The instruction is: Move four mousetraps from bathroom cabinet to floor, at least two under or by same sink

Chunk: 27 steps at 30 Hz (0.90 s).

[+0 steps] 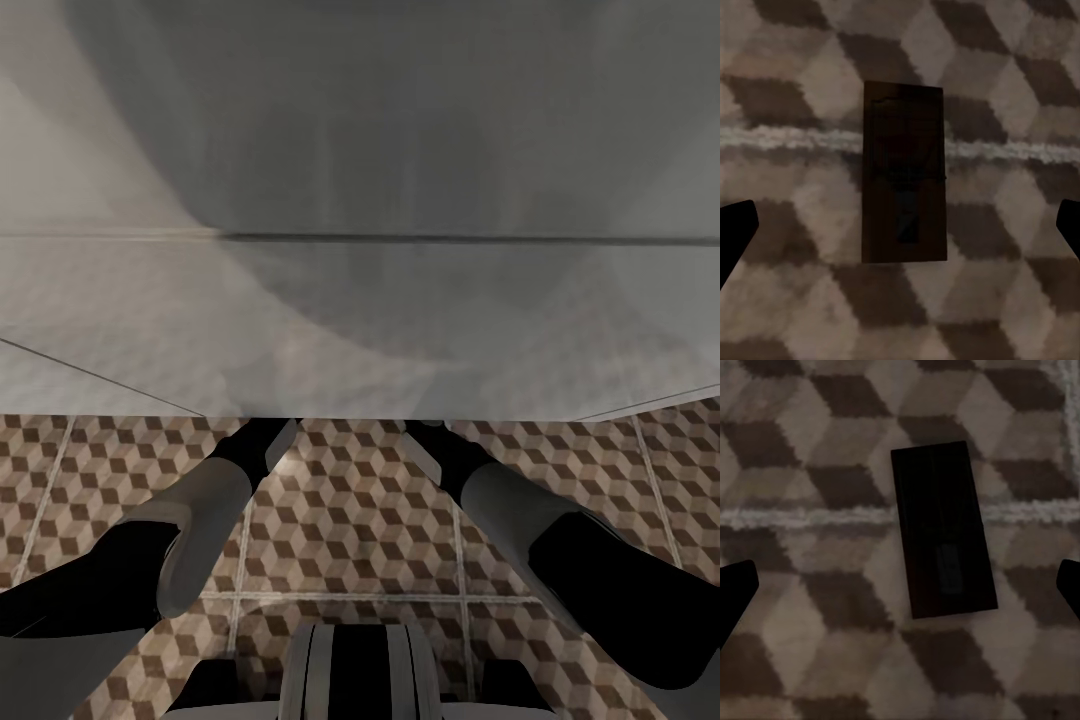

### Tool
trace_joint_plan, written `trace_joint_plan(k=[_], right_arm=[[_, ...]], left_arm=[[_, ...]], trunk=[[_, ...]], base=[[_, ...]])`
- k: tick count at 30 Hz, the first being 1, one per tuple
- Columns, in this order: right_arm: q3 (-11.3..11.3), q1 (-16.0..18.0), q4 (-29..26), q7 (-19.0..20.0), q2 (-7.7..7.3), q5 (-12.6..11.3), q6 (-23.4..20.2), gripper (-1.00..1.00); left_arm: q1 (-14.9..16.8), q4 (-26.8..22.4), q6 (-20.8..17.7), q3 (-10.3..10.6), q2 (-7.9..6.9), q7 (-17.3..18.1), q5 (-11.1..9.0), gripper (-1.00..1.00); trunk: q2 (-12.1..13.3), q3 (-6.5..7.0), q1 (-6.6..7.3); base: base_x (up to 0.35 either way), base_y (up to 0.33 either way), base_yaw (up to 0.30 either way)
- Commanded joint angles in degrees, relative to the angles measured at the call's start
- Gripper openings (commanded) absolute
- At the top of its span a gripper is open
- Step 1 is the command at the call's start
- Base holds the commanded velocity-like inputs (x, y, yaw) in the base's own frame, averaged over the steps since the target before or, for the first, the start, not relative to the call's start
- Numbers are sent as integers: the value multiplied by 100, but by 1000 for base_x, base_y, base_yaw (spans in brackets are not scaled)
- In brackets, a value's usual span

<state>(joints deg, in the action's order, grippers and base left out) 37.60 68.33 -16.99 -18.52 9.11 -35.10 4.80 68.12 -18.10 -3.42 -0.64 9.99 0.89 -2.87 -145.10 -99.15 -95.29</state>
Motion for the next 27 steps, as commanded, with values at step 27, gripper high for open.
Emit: trace_joint_plan(k=[27], right_arm=[[54,5,20,-21,3,-58,53,100]], left_arm=[[-1,-1,-36,-7,1,7,-30,100]], trunk=[[-1,-3,1]], base=[[0,0,0]])
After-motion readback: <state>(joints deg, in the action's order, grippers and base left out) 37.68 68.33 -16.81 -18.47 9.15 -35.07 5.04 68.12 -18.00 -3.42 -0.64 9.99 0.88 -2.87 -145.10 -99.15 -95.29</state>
